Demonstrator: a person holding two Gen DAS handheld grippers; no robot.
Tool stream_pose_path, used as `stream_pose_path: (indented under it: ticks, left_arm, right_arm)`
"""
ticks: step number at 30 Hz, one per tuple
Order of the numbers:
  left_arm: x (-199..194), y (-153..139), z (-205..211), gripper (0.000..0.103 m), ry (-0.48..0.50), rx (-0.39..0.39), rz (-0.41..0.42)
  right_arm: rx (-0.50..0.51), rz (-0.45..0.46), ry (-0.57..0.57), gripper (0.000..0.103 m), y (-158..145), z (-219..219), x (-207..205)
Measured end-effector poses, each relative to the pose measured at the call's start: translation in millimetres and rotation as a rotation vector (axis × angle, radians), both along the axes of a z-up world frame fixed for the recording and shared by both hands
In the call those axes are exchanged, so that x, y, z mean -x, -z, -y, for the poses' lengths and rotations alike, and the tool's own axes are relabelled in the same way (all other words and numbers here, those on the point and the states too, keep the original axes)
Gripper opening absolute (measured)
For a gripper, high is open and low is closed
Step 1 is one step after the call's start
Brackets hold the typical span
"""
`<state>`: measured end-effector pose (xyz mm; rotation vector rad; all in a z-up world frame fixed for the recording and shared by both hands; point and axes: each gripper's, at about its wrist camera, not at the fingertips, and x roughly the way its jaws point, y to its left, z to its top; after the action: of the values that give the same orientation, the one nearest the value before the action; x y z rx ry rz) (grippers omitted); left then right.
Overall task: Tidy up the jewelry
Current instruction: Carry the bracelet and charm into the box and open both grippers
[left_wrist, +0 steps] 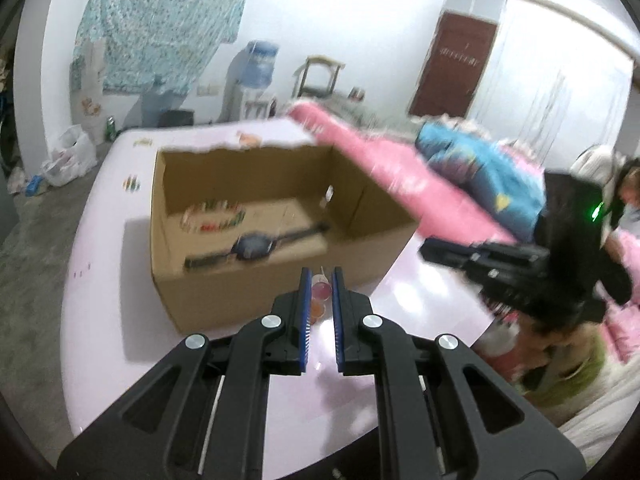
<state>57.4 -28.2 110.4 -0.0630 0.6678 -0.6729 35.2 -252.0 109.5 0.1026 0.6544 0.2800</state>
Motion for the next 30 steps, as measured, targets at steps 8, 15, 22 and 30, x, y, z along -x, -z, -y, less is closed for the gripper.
stream_pose_path:
  ticks: [8, 15, 22, 30]
  left_arm:
    - [-32, -44, 6, 0.009, -0.015, 0.018, 0.102]
    - [-95, -12, 19, 0.009, -0.07, -0.13, 0.015]
    - [-139, 51, 26, 0.009, -0.098, -0.26, -0.163]
    - [-136, 48, 13, 0.026, -0.134, -0.197, -0.166]
  right_arm:
    - [-0.043, 0.067, -0.018, 0.006, -18, -1, -5]
    - [-0.074, 0.048, 0.003, 0.006, -10, 5, -8]
    - [-0.093, 0.024, 0.039, 0.006, -1, 18, -16]
    - [-0.127, 0.003, 0.048, 0.006, 0, 26, -32]
